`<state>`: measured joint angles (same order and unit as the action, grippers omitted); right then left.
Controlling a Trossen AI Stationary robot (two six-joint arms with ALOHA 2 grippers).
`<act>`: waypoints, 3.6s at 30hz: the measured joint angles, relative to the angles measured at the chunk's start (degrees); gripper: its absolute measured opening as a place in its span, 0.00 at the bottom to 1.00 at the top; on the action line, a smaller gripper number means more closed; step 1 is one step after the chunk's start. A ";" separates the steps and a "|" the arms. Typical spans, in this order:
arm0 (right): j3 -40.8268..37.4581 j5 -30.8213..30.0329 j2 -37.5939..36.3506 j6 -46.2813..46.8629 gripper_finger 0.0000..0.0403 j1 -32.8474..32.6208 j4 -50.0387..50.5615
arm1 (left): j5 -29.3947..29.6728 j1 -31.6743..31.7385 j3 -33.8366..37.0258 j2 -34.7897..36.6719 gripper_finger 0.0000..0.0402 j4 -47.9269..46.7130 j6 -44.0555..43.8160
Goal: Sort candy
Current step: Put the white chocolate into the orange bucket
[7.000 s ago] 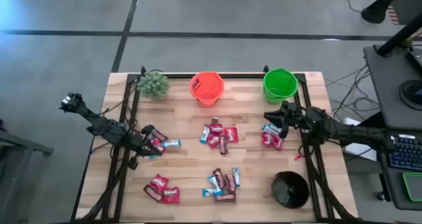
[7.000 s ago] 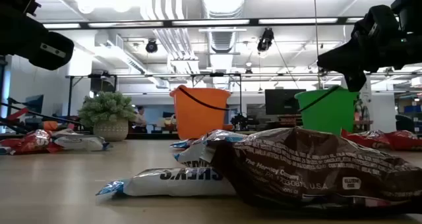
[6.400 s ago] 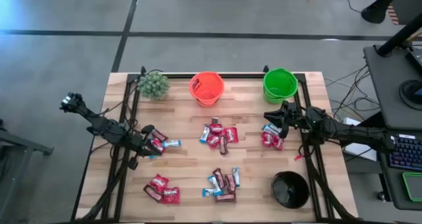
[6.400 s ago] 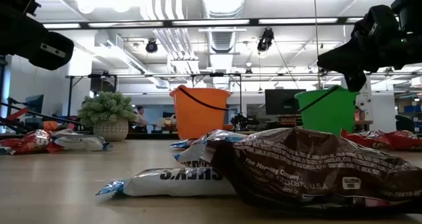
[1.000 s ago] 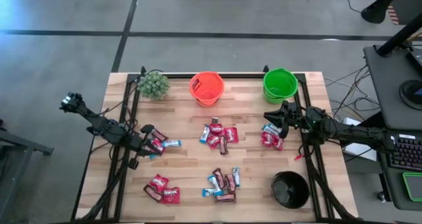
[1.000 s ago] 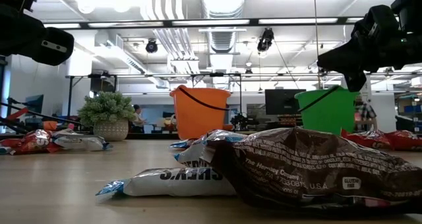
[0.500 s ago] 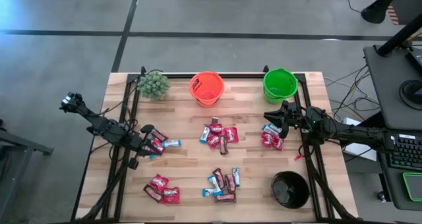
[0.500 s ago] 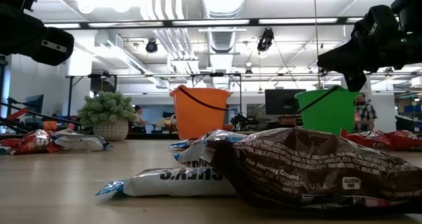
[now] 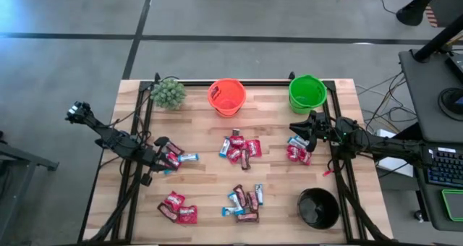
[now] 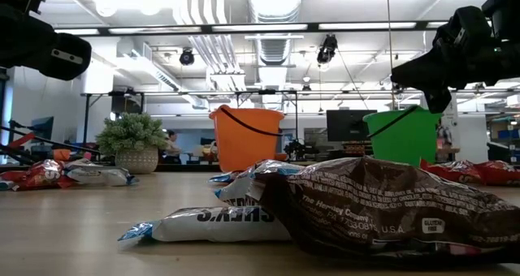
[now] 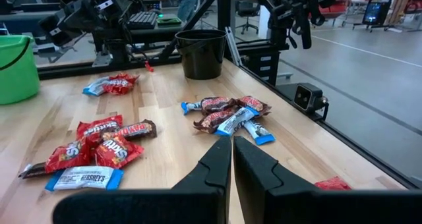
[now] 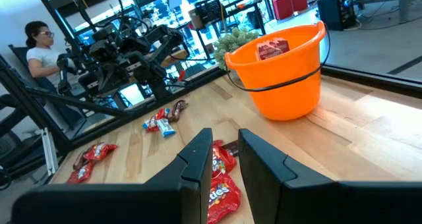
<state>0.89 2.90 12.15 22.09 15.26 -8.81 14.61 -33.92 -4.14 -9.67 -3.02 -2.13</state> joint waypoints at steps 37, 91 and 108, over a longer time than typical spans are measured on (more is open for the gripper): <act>-0.02 0.02 -0.01 0.00 0.16 0.01 0.01 | -1.16 0.01 -0.02 0.00 0.00 0.47 -1.60; -0.02 0.02 0.01 0.00 0.16 0.01 -0.01 | 29.43 0.27 -0.07 -3.74 0.00 24.42 -9.56; -0.01 0.01 0.00 0.00 0.16 0.01 -0.02 | 37.51 0.27 -0.04 -5.54 0.00 29.21 -10.60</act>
<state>0.87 2.91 12.15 22.09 15.27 -8.83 52.12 -33.65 -4.19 -15.21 26.19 -12.73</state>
